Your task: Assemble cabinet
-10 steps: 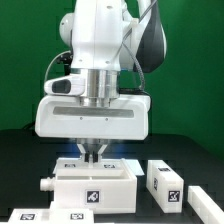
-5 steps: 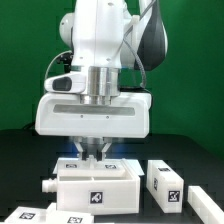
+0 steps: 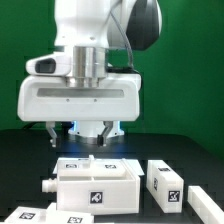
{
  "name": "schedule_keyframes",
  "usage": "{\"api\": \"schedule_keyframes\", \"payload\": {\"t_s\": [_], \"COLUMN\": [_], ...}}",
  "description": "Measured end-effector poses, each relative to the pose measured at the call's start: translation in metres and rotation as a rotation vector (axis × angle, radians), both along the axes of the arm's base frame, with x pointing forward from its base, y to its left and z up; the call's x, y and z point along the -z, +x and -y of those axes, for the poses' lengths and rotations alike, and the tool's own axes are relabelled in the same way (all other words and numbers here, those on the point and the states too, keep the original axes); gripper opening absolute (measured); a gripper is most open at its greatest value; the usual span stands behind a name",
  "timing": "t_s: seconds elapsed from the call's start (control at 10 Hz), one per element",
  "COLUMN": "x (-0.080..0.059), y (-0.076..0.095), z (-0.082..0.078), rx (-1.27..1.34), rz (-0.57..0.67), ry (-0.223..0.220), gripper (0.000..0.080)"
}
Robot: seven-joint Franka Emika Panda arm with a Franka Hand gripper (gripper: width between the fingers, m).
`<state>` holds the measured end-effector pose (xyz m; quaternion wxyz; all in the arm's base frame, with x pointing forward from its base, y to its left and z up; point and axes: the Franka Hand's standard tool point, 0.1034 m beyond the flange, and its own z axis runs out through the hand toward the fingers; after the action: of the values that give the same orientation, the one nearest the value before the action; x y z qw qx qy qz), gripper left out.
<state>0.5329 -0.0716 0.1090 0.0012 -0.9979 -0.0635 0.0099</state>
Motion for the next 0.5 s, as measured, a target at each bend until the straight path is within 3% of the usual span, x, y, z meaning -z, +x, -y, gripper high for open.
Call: {"api": "schedule_keyframes", "payload": {"t_s": [0.1,0.5], "x": [-0.0040,0.0006], "y": [0.0070,0.0035], "z": [-0.0002,-0.0011], "rx": [0.003,0.003], "rz": [0.011,0.000], "ry": [-0.001,0.000], "gripper": [0.0645,0.0649]}}
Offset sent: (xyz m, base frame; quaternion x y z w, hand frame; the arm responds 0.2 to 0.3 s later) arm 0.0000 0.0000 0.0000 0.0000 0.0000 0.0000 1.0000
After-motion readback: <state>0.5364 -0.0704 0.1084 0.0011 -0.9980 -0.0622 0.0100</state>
